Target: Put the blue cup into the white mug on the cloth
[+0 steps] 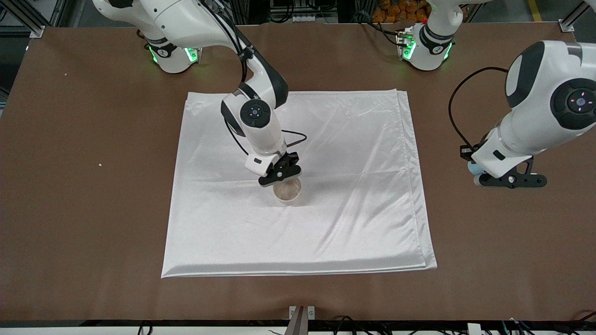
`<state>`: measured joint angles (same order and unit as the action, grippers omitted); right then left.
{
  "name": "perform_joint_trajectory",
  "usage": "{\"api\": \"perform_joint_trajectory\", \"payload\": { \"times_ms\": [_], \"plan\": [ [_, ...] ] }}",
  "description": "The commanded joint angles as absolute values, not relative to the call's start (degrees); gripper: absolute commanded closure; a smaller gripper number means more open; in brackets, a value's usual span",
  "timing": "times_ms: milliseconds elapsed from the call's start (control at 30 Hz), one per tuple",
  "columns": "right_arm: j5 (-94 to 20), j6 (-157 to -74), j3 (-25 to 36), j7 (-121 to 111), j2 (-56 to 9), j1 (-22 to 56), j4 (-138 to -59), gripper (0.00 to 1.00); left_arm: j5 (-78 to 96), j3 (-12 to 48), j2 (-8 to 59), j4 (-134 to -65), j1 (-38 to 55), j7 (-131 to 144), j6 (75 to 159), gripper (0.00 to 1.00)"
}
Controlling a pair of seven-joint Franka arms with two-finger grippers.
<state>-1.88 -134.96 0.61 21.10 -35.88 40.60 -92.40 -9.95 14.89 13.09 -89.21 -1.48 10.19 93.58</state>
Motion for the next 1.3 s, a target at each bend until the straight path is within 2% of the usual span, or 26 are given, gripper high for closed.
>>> {"api": "perform_joint_trajectory", "payload": {
  "times_ms": [0, 200, 233, 267, 300, 367, 400, 433, 667, 967, 1267],
  "plan": [
    [0.3, -134.1, 0.9, 21.5, -38.8, 41.5, -88.8, 1.0, -10.2, 16.1, 10.2, -88.9, -1.7, 10.9, 90.4, 1.0],
    [0.7, -134.1, 0.9, 21.4, -39.2, 41.7, -88.8, 0.99, -9.1, 16.8, 9.9, -89.0, -1.6, 11.4, 89.8, 1.0],
    [0.7, -134.2, 0.9, 21.6, -39.2, 41.7, -88.8, 0.96, -9.1, 16.8, 10.0, -89.0, -1.6, 11.2, 89.8, 1.0],
    [0.7, -134.1, 0.9, 21.6, -39.2, 41.8, -88.8, 0.88, -9.1, 16.8, 10.0, -89.1, -1.7, 10.9, 89.8, 1.0],
    [0.6, -134.2, 0.9, 21.7, -39.2, 41.8, -88.8, 0.76, -9.1, 16.8, 10.0, -89.1, -1.7, 10.8, 89.8, 1.0],
    [0.3, -134.1, 0.8, 22.1, -39.2, 41.9, -88.8, 0.34, -9.1, 16.8, 10.0, -89.1, -1.7, 10.7, 89.8, 1.0],
    [0.2, -134.1, 0.8, 22.3, -39.0, 42.1, -88.8, 0.04, -9.1, 16.8, 10.1, -89.1, -1.8, 10.7, 89.8, 1.0],
    [0.3, -134.0, 0.7, 22.4, -38.8, 42.1, -88.9, 0.0, -9.1, 16.8, 10.1, -89.1, -1.8, 10.6, 89.8, 1.0],
    [0.4, -131.0, 0.6, 22.1, -36.0, 41.5, -88.8, 0.0, -9.1, 16.8, 10.3, -89.0, -1.7, 9.1, 89.8, 1.0],
    [0.1, -120.6, 0.6, 21.9, -27.3, 37.3, -89.1, 0.0, -9.1, 16.8, 10.4, -88.9, -1.6, 8.2, 89.9, 1.0],
    [0.0, -115.4, 0.1, 16.8, -20.7, 33.4, -89.6, 0.0, -9.1, 16.9, 10.8, -88.6, 1.1, 8.3, 90.8, 1.0]
  ]
}}
